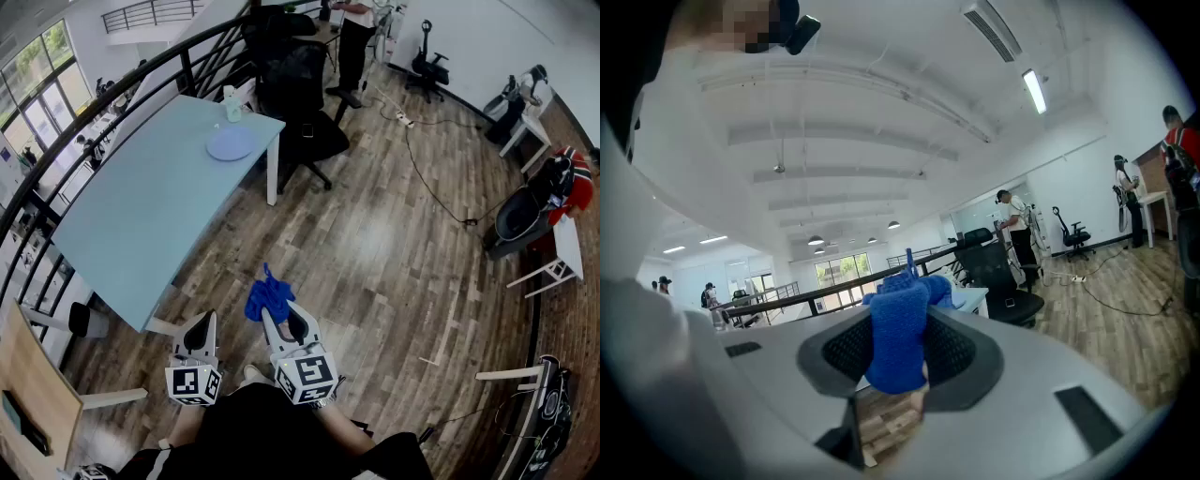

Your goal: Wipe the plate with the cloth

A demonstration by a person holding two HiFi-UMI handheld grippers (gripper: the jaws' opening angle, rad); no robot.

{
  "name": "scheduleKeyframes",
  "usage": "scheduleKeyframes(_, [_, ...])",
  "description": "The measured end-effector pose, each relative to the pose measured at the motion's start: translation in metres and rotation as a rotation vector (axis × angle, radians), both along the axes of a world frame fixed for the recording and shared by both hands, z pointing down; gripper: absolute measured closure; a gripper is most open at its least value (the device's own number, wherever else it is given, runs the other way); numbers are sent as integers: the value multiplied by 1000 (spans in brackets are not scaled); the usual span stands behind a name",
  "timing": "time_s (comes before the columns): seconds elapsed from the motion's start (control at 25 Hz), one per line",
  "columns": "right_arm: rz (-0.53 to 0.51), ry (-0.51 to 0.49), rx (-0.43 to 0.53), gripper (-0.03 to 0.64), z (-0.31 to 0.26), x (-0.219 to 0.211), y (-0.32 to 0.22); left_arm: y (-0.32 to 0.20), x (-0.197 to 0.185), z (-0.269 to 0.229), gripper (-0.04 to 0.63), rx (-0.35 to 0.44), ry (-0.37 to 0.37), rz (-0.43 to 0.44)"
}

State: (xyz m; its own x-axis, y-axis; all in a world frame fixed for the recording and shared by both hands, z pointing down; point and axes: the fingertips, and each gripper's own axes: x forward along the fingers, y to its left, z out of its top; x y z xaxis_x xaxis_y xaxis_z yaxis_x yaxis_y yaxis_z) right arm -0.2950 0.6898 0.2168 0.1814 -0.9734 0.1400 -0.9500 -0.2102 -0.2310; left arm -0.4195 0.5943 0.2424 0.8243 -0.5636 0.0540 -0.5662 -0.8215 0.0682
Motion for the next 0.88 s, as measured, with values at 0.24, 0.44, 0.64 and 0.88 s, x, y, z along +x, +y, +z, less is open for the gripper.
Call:
scheduleKeyframes(0.24, [-35, -1, 24, 497, -8, -8, 3, 8, -7, -6, 595, 11, 4, -18])
scheduleKeyframes(0.44, [-63, 21, 37, 497, -19, 10, 8, 19, 9, -17, 595, 22, 22, -39])
scheduleKeyframes(0.64, [-70, -9, 25, 497, -9, 27, 20, 32, 30, -10, 595, 15, 9, -43])
scheduleKeyframes(0.88, [-75, 5, 45, 497, -16, 49, 43, 51, 47, -15, 595, 29, 16, -70])
